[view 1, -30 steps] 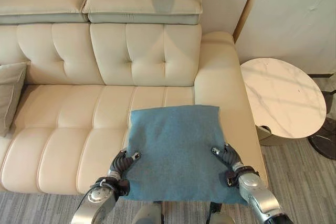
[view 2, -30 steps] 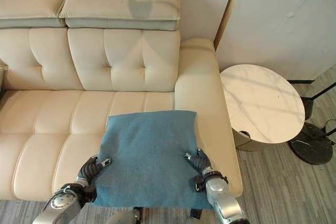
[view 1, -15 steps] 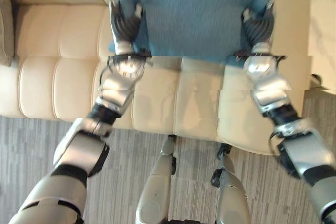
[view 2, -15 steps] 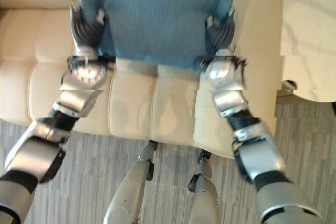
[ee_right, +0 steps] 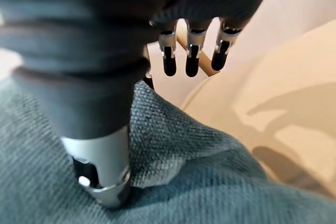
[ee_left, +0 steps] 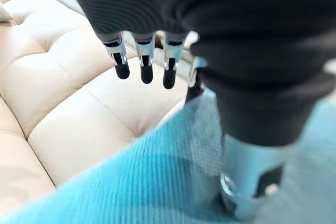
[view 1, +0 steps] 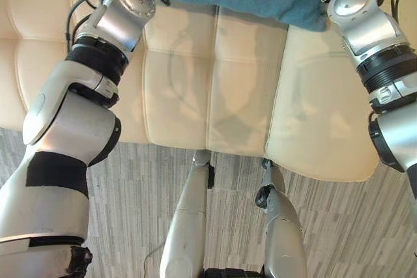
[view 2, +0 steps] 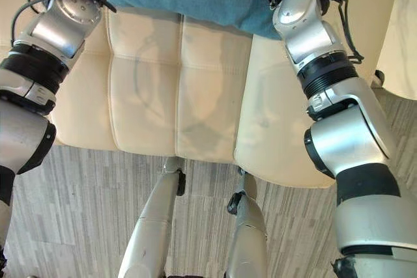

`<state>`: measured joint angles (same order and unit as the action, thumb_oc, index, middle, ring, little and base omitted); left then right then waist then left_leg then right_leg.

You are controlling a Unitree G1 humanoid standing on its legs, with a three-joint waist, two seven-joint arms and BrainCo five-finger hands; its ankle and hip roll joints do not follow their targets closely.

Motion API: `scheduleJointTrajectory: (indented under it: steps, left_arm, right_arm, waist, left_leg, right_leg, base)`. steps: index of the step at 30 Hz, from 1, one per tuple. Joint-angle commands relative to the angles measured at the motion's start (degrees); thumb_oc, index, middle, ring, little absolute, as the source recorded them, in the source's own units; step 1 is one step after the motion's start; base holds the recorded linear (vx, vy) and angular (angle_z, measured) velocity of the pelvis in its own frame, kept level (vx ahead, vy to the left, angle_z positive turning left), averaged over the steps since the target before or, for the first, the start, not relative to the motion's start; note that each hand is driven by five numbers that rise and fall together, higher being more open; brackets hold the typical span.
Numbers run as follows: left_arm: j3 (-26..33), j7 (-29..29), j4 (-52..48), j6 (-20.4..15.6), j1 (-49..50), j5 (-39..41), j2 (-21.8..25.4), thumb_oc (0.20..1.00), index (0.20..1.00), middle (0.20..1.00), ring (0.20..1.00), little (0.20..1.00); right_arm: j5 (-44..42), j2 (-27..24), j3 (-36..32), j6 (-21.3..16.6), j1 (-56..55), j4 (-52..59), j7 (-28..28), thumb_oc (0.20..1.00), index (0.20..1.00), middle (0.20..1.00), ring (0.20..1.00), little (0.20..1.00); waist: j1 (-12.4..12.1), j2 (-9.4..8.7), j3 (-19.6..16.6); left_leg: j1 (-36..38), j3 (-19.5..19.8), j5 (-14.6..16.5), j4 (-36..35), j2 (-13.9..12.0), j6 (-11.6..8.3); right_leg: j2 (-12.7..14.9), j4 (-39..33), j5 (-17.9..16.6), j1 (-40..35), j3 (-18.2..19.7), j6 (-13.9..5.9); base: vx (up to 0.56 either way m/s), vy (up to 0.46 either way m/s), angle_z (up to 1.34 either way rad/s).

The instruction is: Pick up all the scattered cushions and arrange them neatly on the sofa.

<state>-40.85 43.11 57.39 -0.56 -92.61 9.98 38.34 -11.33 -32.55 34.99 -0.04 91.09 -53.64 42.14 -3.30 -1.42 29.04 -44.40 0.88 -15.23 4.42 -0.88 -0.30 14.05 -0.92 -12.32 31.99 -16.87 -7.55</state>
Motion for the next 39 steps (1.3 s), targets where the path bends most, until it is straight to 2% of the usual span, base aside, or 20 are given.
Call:
scheduleJointTrajectory:
  steps: [1,3,5,7,9,10,11,12,13,14,15,20,22,25,31,33,35,37,38,39]
  left_arm:
    - [3.0,1.3,1.3,-2.2,-0.5,-1.1,1.3,1.000,1.000,1.000,1.000,1.000]
    - [6.7,0.9,-1.2,-2.6,5.1,-0.6,2.6,1.000,1.000,1.000,1.000,1.000]
    - [13.2,0.5,-10.1,-3.8,15.7,-0.1,4.0,1.000,1.000,1.000,1.000,1.000]
    - [18.4,-0.7,-12.4,-4.6,23.8,1.3,3.1,1.000,1.000,1.000,1.000,1.000]
    - [18.7,-0.7,-12.6,-4.5,24.3,1.2,3.1,1.000,1.000,1.000,1.000,1.000]
    - [24.7,-2.3,-18.4,-5.8,34.1,3.1,1.3,1.000,1.000,1.000,1.000,1.000]
    - [27.5,-2.7,-21.4,-6.0,39.2,3.7,-0.1,1.000,1.000,1.000,1.000,1.000]
    - [33.3,-4.8,-28.8,-7.4,50.0,5.1,-3.7,1.000,1.000,1.000,1.000,1.000]
    - [33.5,-4.8,-29.2,-7.2,50.5,5.0,-3.7,1.000,1.000,1.000,1.000,1.000]
    - [37.8,-7.0,-32.9,-8.2,59.8,7.3,-7.9,1.000,1.000,1.000,1.000,1.000]
    - [37.9,-7.0,-33.2,-8.0,60.3,7.2,-7.9,1.000,1.000,1.000,1.000,1.000]
    - [43.8,-14.6,-36.2,-7.3,80.6,11.1,-17.5,1.000,1.000,1.000,1.000,1.000]
    - [43.6,-15.8,-35.6,-6.9,82.8,11.5,-18.5,1.000,1.000,1.000,1.000,1.000]
    - [41.9,-21.2,-34.9,-4.8,90.5,10.1,-19.8,1.000,1.000,1.000,1.000,1.000]
    - [37.7,-28.0,-30.6,-1.9,95.8,7.8,-20.3,1.000,1.000,1.000,1.000,1.000]
    - [37.1,-28.3,-30.1,-1.8,96.4,8.0,-20.7,1.000,1.000,1.000,1.000,1.000]
    - [36.3,-29.0,-29.4,-1.4,97.2,7.6,-20.9,1.000,1.000,1.000,1.000,1.000]
    - [34.3,-29.9,-29.2,-0.9,96.8,6.6,-21.0,1.000,1.000,1.000,1.000,1.000]
    - [33.1,-31.1,-29.6,-0.5,97.2,5.8,-21.1,1.000,1.000,1.000,1.000,1.000]
    - [32.5,-31.6,-30.1,-0.2,97.8,5.0,-20.9,1.000,1.000,1.000,1.000,1.000]
  right_arm:
    - [-0.6,1.2,0.0,-3.2,1.0,0.2,-1.6,1.000,1.000,1.000,1.000,1.000]
    - [-0.5,1.8,-1.7,-2.9,-3.2,2.2,-3.3,1.000,1.000,1.000,1.000,1.000]
    - [-1.1,2.3,-6.1,-2.5,-10.6,6.9,-5.9,1.000,1.000,1.000,1.000,1.000]
    - [-0.5,3.4,-8.8,-2.0,-16.4,11.2,-7.4,1.000,1.000,1.000,1.000,1.000]
    - [-0.4,3.4,-8.8,-1.9,-16.7,11.5,-7.4,1.000,1.000,1.000,1.000,1.000]
    - [-0.4,4.7,-12.5,-1.4,-24.1,15.9,-9.4,1.000,1.000,1.000,1.000,1.000]
    - [-0.5,5.8,-14.6,-1.6,-28.4,18.4,-10.0,1.000,1.000,1.000,1.000,1.000]
    - [-1.3,7.1,-18.2,-1.5,-37.2,22.0,-12.9,1.000,1.000,1.000,1.000,1.000]
    - [-1.2,7.1,-18.1,-1.3,-37.5,22.2,-12.8,1.000,1.000,1.000,1.000,1.000]
    - [-0.9,9.4,-20.9,-1.3,-46.3,26.1,-15.4,1.000,1.000,1.000,1.000,1.000]
    - [-0.8,9.4,-20.8,-1.2,-46.7,26.4,-15.4,1.000,1.000,1.000,1.000,1.000]
    - [-1.5,14.7,-25.2,-0.9,-69.3,32.7,-23.7,1.000,1.000,1.000,1.000,1.000]
    - [-1.8,15.4,-25.6,-0.9,-72.0,32.5,-24.6,1.000,1.000,1.000,1.000,1.000]
    - [-1.5,16.3,-27.2,-0.3,-80.8,31.0,-27.9,1.000,1.000,1.000,1.000,1.000]
    - [2.6,15.8,-27.9,1.4,-87.6,26.7,-32.0,1.000,1.000,1.000,1.000,1.000]
    - [3.1,16.0,-27.8,1.6,-87.5,25.8,-31.9,1.000,1.000,1.000,1.000,1.000]
    - [4.0,16.3,-27.9,1.9,-88.0,25.3,-32.2,1.000,1.000,1.000,1.000,1.000]
    - [3.6,16.7,-27.8,1.6,-88.2,24.5,-32.3,1.000,1.000,1.000,1.000,1.000]
    - [3.5,17.2,-27.6,1.4,-89.0,24.0,-32.5,1.000,1.000,1.000,1.000,1.000]
    - [3.3,17.4,-27.5,1.4,-89.6,23.8,-32.7,1.000,1.000,1.000,1.000,1.000]
  waist:
    - [-1.5,-0.86,-5.1]
    - [-0.9,-0.84,-5.9]
    - [-1.1,-0.75,-6.5]
    - [-0.6,-1.05,-7.3]
    - [-0.4,-0.99,-7.6]
    - [-0.4,-1.21,-8.1]
    - [-0.1,-1.24,-8.6]
    - [-0.3,-1.33,-8.7]
    - [-0.1,-1.28,-9.2]
    - [0.1,-1.64,-9.5]
    - [0.2,-1.65,-9.9]
    - [0.6,-2.24,-13.3]
    - [0.7,-2.26,-14.2]
    - [1.3,-2.08,-16.8]
    - [1.9,-1.79,-20.3]
    - [1.8,-1.60,-20.5]
    - [1.8,-1.18,-20.0]
    - [2.9,0.03,-19.3]
    - [3.1,0.74,-19.2]
    - [3.2,0.86,-19.5]
  left_leg:
    - [1.9,-1.1,13.1,4.1,2.4,-1.03]
    - [3.4,-1.4,12.9,3.3,2.7,-0.93]
    - [5.8,-1.9,13.3,2.4,2.7,-1.04]
    - [7.9,-2.2,13.5,1.8,2.5,-1.06]
    - [7.8,-2.1,13.2,1.7,2.6,-0.99]
    - [10.2,-2.5,13.7,0.9,2.5,-1.07]
    - [10.9,-2.7,13.7,0.5,2.6,-0.95]
    - [13.3,-3.0,14.3,0.2,2.4,-0.92]
    - [13.0,-2.9,13.9,-0.1,2.6,-0.82]
    - [15.2,-3.2,14.5,-0.3,2.1,-0.63]
    - [15.1,-3.1,14.2,-0.5,2.2,-0.56]
    - [23.9,-4.0,14.7,-4.3,1.4,0.45]
    - [25.3,-4.0,14.5,-5.0,1.6,0.74]
    - [31.2,-4.3,14.8,-7.6,1.9,1.43]
    - [36.8,-5.5,15.8,-9.4,3.2,2.16]
    - [37.3,-6.4,16.0,-9.4,3.1,2.19]
    - [38.5,-7.8,15.9,-9.4,2.5,2.16]
    - [39.4,-8.4,15.2,-9.4,1.8,2.23]
    - [40.4,-8.7,14.9,-9.4,1.4,2.33]
    - [40.9,-8.6,14.9,-9.4,1.4,2.36]
  right_leg:
    - [2.5,-0.2,5.1,-4.0,-0.8,-3.26]
    - [2.6,-1.1,4.3,-5.0,-0.5,-3.49]
    - [2.4,-1.8,4.4,-6.9,-0.3,-3.53]
    - [2.3,-2.2,4.2,-8.4,-0.1,-3.33]
    - [2.3,-2.4,4.0,-8.4,-0.3,-3.33]
    - [2.1,-2.8,3.9,-10.1,-0.1,-3.22]
    - [2.1,-3.4,3.4,-10.8,-0.1,-3.17]
    - [2.0,-3.4,3.6,-12.4,0.1,-3.04]
    - [2.1,-3.7,3.3,-12.2,0.0,-3.05]
    - [1.9,-3.8,3.6,-13.9,0.3,-2.73]
    - [1.9,-4.1,3.4,-13.9,0.2,-2.73]
    - [1.6,-4.1,3.9,-19.3,0.6,-2.76]
    - [1.6,-4.1,3.6,-20.2,0.5,-2.85]
    - [1.5,-4.1,2.1,-24.2,0.7,-3.61]
    - [1.8,-4.1,-0.4,-28.1,0.8,-5.01]
    - [2.0,-4.1,-1.8,-27.9,0.4,-5.46]
    - [1.1,-4.1,-1.1,-28.5,0.1,-5.39]
    - [-1.8,0.9,5.7,-28.5,4.2,-3.38]
    - [-3.8,5.5,11.3,-29.8,5.8,-1.84]
    - [-4.7,8.2,13.4,-30.6,6.0,-1.36]
  base:
    - [0.00,0.029,-0.14]
    - [0.01,0.041,-0.08]
    - [0.00,0.000,0.00]
    - [0.01,0.010,-0.13]
    - [0.01,0.010,-0.30]
    - [0.01,0.012,-0.22]
    - [0.01,0.017,-0.08]
    - [-0.01,0.015,-0.03]
    - [0.00,0.000,0.00]
    - [0.00,0.007,-0.11]
    - [0.01,-0.005,-0.14]
    - [0.03,0.033,-0.07]
    - [0.03,0.054,-0.12]
    - [0.01,0.102,-0.13]
    - [-0.02,0.094,-0.03]
    - [-0.09,0.060,-0.07]
    - [-0.12,0.024,-0.32]
    - [-0.12,0.003,-0.32]
    - [-0.14,-0.036,-0.13]
    - [-0.09,-0.042,-0.07]
